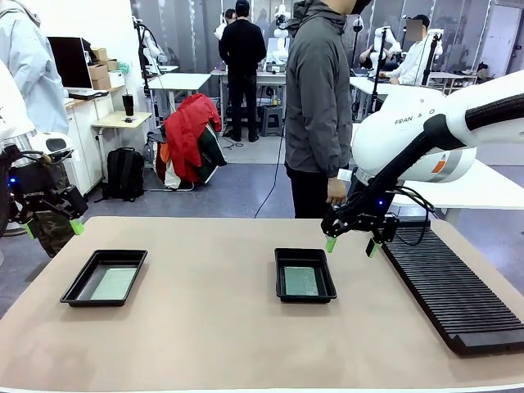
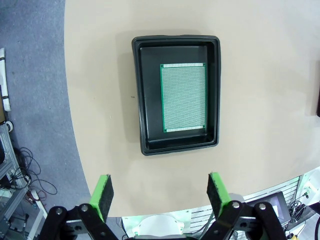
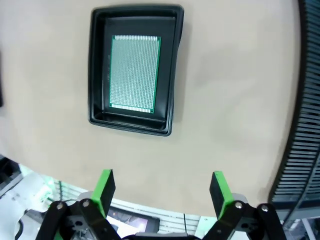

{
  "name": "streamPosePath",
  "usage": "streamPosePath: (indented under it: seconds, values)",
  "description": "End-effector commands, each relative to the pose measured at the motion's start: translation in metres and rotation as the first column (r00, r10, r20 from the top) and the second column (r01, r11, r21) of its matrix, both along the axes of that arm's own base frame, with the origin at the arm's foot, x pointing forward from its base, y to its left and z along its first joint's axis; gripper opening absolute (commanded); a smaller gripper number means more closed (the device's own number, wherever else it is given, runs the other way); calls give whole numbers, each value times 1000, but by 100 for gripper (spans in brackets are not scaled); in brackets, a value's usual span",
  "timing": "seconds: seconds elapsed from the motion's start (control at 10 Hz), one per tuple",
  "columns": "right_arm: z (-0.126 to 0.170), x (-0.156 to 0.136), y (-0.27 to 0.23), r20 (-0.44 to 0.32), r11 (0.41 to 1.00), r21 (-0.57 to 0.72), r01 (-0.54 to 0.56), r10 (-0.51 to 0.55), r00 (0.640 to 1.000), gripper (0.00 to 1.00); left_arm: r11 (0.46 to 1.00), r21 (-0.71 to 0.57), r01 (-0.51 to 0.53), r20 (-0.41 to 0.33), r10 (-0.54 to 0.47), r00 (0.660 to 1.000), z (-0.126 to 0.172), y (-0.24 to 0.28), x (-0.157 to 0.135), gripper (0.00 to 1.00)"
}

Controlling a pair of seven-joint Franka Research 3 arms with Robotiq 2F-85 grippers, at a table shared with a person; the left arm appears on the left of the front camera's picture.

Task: Inspect and transfer BCBs to ESD trays.
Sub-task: Pick up the ESD tray and place it on the left side of the table.

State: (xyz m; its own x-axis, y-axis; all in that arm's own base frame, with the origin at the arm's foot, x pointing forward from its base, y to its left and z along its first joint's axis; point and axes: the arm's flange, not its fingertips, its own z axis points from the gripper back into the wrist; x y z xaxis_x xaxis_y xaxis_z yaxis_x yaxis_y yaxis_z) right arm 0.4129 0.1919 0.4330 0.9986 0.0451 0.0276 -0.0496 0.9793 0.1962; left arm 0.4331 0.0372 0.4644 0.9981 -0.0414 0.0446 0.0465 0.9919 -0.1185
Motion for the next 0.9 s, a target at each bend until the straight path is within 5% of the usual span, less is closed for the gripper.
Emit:
streamPosePath:
  seconds: [0.0, 0.8]
  values:
    - [6, -14, -33, 22, 994, 107, 18, -21, 1000, 100, 1000, -7, -5, 31, 5, 1000, 16, -34, -4, 100]
    - [15, -32, -142, 71, 912, 409, -25, -5, 997, 100, 999, -46, 29, 63, -26, 998, 42, -222, -4, 100]
